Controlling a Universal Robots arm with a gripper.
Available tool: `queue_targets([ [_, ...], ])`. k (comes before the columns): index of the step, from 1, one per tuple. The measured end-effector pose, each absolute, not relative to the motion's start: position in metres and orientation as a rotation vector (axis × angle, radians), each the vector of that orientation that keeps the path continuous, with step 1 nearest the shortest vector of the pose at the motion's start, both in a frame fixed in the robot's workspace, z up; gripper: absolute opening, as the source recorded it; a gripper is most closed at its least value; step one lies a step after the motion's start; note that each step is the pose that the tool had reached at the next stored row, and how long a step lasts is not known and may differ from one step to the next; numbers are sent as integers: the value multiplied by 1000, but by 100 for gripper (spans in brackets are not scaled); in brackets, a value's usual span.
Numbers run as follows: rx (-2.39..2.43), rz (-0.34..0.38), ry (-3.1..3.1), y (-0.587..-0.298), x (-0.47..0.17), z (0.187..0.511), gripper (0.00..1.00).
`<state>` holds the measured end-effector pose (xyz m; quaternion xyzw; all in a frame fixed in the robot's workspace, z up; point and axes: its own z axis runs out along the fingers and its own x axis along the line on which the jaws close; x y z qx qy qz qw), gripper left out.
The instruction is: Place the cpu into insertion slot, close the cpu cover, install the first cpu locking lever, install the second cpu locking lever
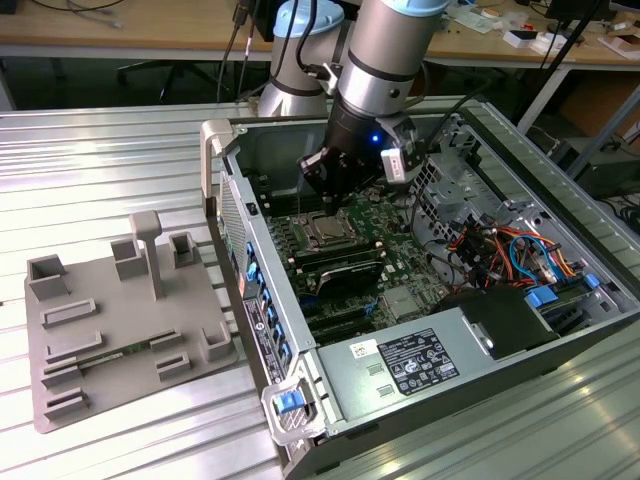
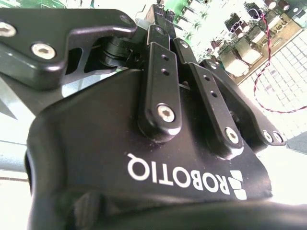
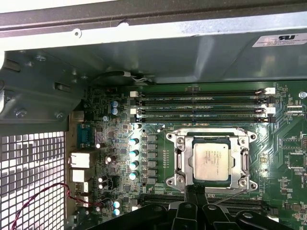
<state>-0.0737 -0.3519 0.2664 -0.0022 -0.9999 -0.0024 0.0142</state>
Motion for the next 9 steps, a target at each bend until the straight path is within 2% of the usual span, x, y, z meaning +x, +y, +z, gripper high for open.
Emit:
queue_targets([
  [9,-7,-8,-3113,-352,-75,266,11],
])
